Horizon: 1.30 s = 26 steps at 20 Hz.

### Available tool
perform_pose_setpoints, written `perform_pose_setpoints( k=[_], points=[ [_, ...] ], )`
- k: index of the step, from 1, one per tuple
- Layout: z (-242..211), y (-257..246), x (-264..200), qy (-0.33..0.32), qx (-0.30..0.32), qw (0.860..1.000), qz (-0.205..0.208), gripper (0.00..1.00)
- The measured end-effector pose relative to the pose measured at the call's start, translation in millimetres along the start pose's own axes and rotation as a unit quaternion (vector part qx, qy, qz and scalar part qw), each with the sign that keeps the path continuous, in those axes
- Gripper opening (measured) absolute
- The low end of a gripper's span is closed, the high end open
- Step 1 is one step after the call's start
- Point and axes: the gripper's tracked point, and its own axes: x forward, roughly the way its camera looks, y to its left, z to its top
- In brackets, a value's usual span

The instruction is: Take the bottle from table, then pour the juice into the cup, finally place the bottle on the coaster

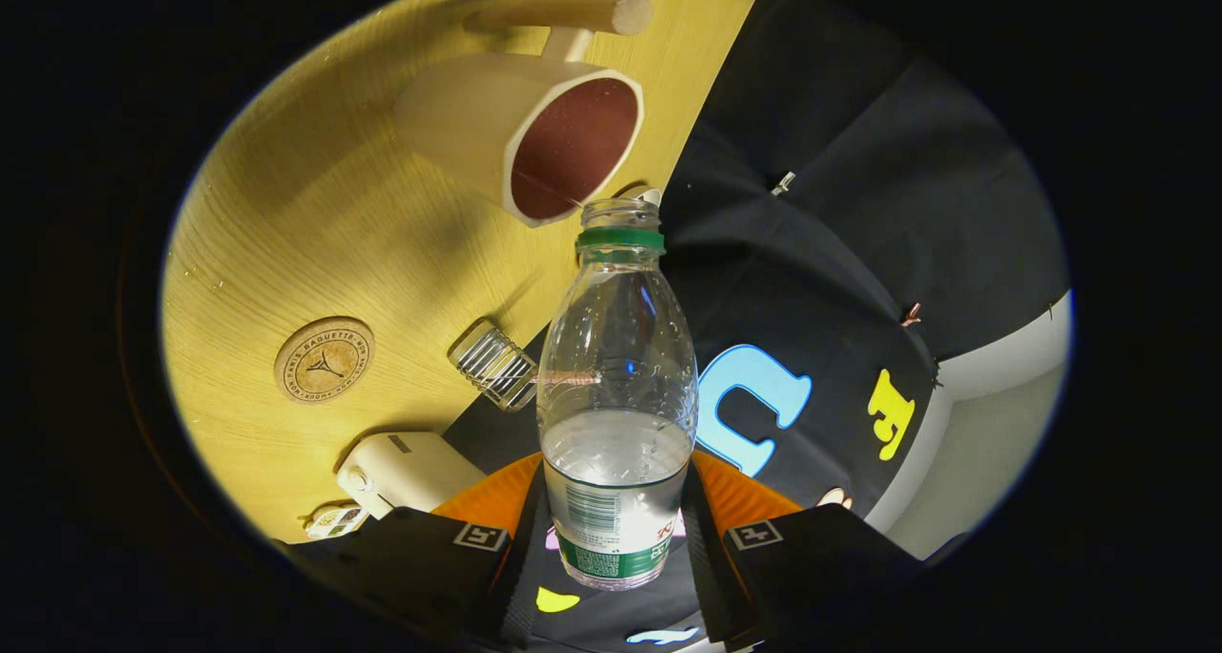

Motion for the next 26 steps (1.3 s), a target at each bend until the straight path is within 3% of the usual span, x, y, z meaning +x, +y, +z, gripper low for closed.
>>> perform_pose_setpoints(
  k=[5, 9, 12, 17, 23, 26],
  points=[
    [4, 3, -3, -0.004, 0.024, 1.000, 0.005, 0.68],
    [10, 20, -7, 0.004, 0.122, 0.992, 0.019, 0.68],
    [15, 33, -9, 0.009, 0.231, 0.972, 0.037, 0.69],
    [20, 35, -18, 0.023, 0.403, 0.914, 0.036, 0.69],
    [24, 12, -20, 0.005, 0.568, 0.823, 0.020, 0.69],
    [32, 4, -22, -0.019, 0.645, 0.764, 0.015, 0.69]
  ],
)
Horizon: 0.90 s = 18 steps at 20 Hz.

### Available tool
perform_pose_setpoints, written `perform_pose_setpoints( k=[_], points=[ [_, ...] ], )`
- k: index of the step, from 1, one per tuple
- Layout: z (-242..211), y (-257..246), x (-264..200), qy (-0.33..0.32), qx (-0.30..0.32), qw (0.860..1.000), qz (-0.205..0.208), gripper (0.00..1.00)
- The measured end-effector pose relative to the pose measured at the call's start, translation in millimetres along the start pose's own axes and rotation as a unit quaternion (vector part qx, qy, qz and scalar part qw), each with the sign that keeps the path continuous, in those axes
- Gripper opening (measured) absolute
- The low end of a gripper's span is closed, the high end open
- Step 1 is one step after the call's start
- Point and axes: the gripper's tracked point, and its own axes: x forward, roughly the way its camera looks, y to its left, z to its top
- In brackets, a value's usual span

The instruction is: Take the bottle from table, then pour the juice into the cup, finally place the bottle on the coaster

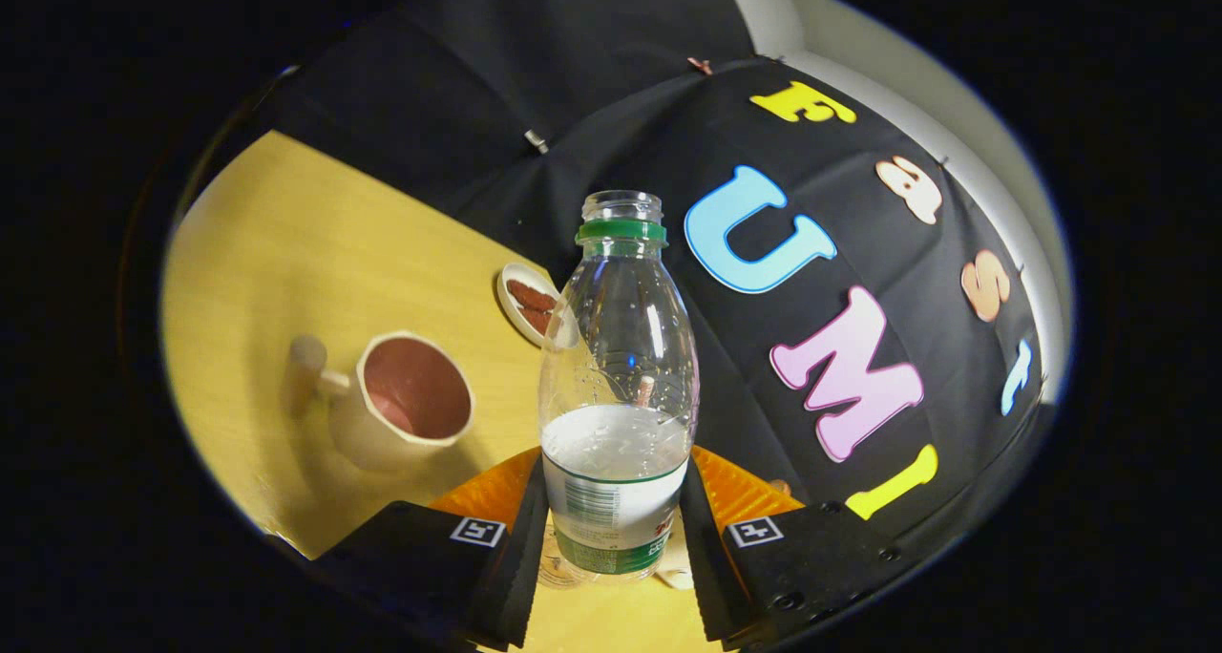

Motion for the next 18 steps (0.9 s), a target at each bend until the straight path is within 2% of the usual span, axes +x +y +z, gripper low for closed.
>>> perform_pose_setpoints(
  k=[3, 5, 7, 14, 18],
  points=[
    [5, 1, -3, -0.015, 0.102, 0.994, 0.031, 0.69],
    [8, 4, -3, -0.035, 0.185, 0.980, 0.062, 0.70],
    [4, -9, -1, -0.051, 0.244, 0.966, 0.065, 0.72],
    [-44, -46, 24, -0.038, 0.370, 0.927, 0.050, 0.73],
    [-79, -59, 42, -0.026, 0.400, 0.916, 0.036, 0.73]
  ],
)
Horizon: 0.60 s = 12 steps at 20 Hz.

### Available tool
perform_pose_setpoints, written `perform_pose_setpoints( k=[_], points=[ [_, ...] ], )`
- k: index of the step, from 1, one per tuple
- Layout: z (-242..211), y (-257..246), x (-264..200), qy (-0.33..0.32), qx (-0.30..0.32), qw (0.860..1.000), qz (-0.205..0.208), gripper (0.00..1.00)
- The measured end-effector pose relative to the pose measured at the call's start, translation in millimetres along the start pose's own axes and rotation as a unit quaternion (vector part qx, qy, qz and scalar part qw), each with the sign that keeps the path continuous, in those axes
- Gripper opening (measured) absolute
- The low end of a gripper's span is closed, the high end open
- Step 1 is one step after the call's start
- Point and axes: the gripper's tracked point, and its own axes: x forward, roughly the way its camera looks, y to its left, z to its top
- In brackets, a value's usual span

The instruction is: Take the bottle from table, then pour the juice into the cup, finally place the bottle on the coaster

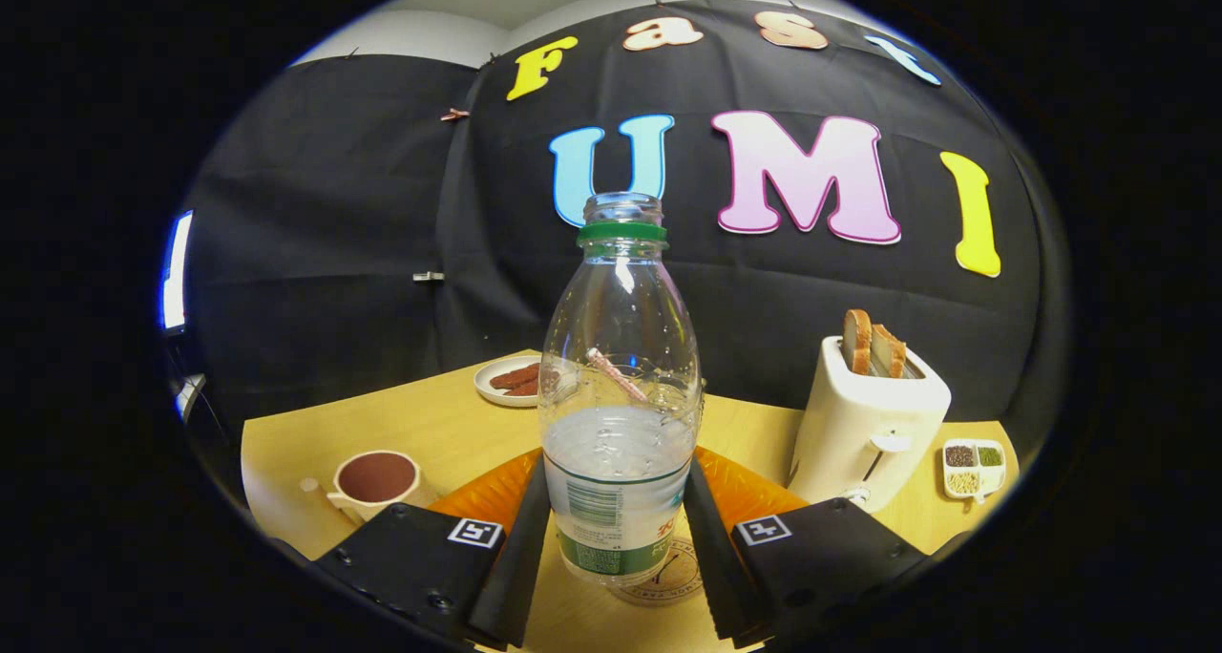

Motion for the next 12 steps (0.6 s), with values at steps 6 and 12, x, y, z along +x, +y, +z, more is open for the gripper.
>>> perform_pose_setpoints(
  k=[6, 12],
  points=[
    [-16, -20, 18, 0.002, 0.017, 1.000, -0.011, 0.73],
    [-26, -24, 21, 0.008, 0.009, 1.000, -0.008, 0.75]
  ],
)
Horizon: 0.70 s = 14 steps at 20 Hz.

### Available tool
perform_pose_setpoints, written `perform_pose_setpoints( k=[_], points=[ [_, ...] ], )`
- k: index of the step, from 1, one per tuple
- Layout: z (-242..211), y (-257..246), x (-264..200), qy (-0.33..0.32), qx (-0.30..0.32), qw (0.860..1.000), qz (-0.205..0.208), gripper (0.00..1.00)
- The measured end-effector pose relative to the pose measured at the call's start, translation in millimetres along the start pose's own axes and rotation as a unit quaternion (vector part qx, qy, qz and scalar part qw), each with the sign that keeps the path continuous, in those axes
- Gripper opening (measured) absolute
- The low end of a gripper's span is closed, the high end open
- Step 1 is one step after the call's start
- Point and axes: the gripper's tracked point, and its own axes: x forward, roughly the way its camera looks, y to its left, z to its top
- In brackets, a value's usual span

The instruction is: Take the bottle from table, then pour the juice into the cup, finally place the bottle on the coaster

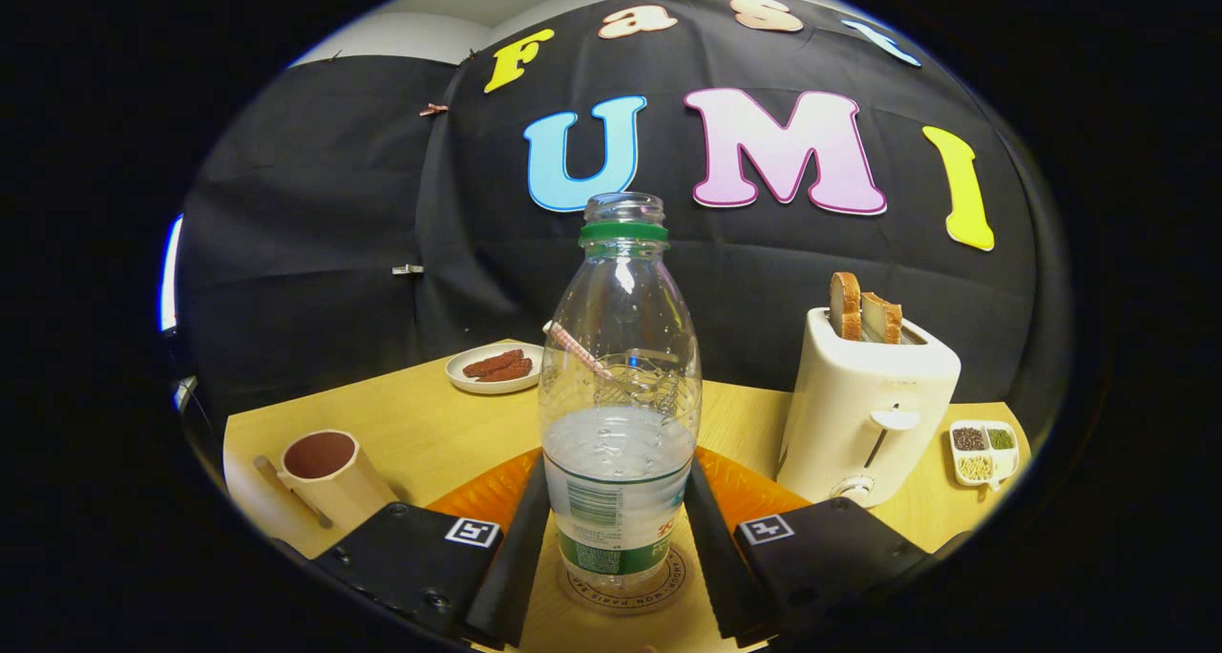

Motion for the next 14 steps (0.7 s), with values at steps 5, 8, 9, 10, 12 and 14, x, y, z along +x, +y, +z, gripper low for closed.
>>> perform_pose_setpoints(
  k=[5, 8, 9, 10, 12, 14],
  points=[
    [-4, -1, 1, 0.006, 0.000, 1.000, -0.002, 0.76],
    [-9, -1, 2, 0.015, 0.005, 1.000, -0.005, 0.77],
    [-10, -2, 2, 0.018, 0.003, 1.000, -0.007, 0.77],
    [-13, -4, 2, 0.023, 0.002, 1.000, -0.010, 0.78],
    [-19, -4, 0, 0.033, 0.009, 0.999, -0.011, 0.78],
    [-19, -4, -2, 0.033, 0.008, 0.999, -0.013, 0.78]
  ],
)
